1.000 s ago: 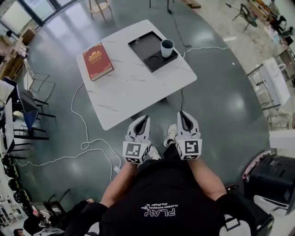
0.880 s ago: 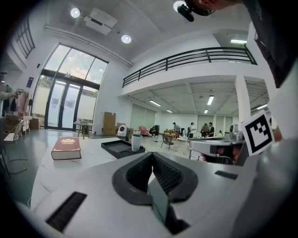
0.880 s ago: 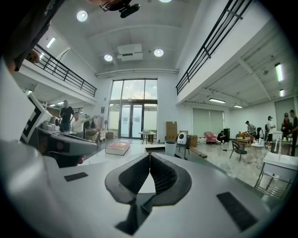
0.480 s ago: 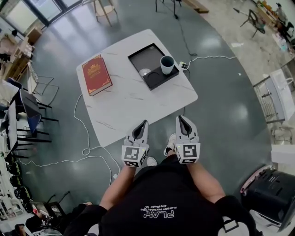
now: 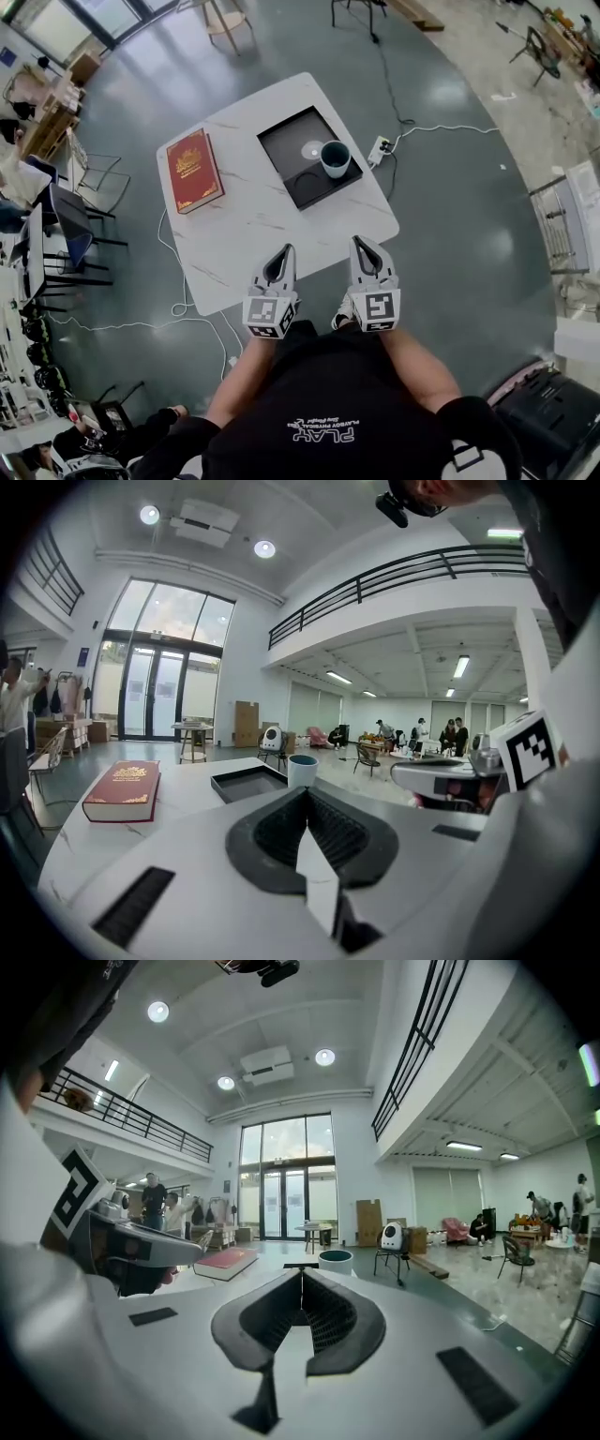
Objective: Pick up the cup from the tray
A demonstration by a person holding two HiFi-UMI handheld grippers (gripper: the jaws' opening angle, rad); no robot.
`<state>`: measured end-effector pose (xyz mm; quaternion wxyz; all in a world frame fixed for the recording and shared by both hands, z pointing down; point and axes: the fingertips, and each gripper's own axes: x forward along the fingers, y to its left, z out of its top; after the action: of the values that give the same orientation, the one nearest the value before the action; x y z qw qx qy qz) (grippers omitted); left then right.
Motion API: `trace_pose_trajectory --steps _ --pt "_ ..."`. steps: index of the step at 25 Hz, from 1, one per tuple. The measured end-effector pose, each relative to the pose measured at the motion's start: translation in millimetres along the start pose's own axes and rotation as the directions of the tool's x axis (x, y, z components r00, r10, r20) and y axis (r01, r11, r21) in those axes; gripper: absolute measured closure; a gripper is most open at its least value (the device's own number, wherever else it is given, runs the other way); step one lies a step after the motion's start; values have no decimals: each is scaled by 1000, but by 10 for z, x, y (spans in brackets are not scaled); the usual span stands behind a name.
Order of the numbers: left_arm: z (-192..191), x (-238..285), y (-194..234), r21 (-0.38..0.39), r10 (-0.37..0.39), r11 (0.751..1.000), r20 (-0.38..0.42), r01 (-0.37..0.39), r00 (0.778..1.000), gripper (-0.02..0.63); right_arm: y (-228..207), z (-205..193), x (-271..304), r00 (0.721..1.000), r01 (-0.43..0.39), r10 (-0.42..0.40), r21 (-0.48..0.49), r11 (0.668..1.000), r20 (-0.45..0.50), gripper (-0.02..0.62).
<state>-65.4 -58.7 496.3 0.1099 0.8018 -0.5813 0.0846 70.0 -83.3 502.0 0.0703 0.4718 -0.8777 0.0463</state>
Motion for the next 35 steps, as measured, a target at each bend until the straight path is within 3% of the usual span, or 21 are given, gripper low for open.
trace_pose_trajectory --steps 7,20,26,30,35 --pt "-47 273 132 -7 13 1000 -28 -13 1000 598 -151 -4 379 1000 -4 4 11 1000 -13 586" --pt "-18 764 397 -7 -70 998 -31 70 997 598 -294 -92 866 997 54 -55 -17 998 -57 584" --pt "-82 885 478 -1 -101 995 -51 101 994 598 -299 -184 1151 997 37 -38 -18 999 -70 577" --pt "-103 935 548 -7 -101 995 -58 101 993 598 -364 -261 1321 994 51 -52 -11 999 -94 421" --pt "-131 933 611 -15 -98 995 -64 97 993 598 -447 -391 1524 991 63 -61 11 998 -118 297"
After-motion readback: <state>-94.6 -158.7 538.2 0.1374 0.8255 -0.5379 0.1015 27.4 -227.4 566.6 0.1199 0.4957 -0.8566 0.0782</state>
